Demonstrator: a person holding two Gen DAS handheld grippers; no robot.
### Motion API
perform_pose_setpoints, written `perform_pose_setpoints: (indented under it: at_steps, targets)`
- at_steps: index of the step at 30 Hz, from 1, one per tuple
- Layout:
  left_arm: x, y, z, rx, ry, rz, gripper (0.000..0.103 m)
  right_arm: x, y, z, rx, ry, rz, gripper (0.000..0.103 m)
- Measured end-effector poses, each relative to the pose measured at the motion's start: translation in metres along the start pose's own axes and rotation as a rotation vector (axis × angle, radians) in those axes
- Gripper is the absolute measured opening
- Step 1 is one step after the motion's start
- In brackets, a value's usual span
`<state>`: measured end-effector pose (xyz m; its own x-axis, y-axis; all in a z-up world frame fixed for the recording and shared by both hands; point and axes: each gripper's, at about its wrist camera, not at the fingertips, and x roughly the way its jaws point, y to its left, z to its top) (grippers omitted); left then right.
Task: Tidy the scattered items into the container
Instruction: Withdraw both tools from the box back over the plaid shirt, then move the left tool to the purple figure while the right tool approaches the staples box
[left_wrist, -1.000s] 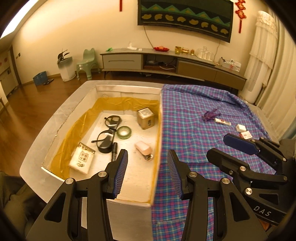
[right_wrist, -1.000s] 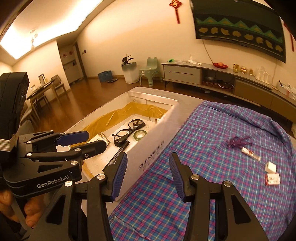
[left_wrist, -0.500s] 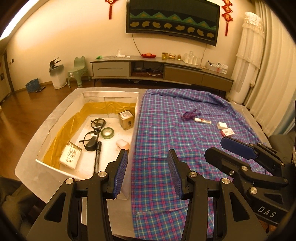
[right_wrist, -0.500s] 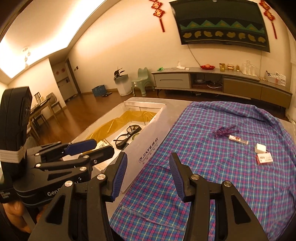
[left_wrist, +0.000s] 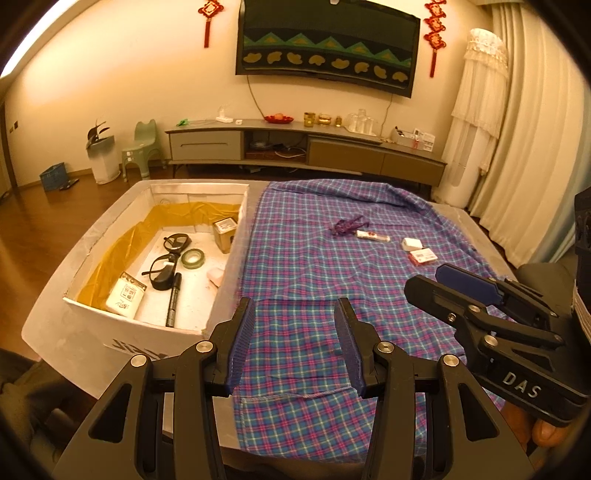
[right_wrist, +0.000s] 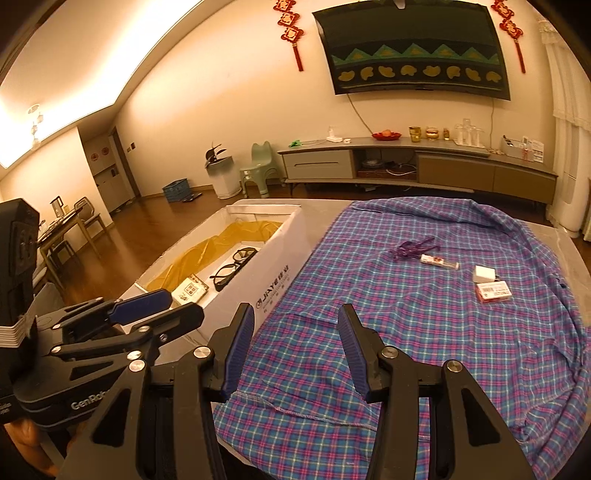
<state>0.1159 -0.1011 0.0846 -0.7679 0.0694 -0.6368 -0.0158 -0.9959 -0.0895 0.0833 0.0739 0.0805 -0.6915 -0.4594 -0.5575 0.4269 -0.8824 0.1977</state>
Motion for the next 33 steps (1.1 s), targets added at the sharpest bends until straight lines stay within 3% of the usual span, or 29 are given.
perform_pose_setpoints:
  at_steps: [7,13,26,33]
  targets:
    - [-0.004,-0.022,0.000,0.029,-0.011,-0.045,0.048,-0.017,-0.015,-0.007,0.020,-0.017,-0.050,0.049]
    - [0.011,-0.046,0.010,0.054,0.003,-0.086,0.052,-0.011,-0.051,-0.004,0.071,-0.003,-0.127,0.049]
    - [0.113,-0.095,0.045,0.070,0.135,-0.171,0.052,0.019,-0.183,0.008,0.279,0.062,-0.225,0.049]
    - [0.173,-0.118,0.067,0.117,0.170,-0.195,0.052,0.049,-0.237,0.015,0.309,0.123,-0.265,0.049]
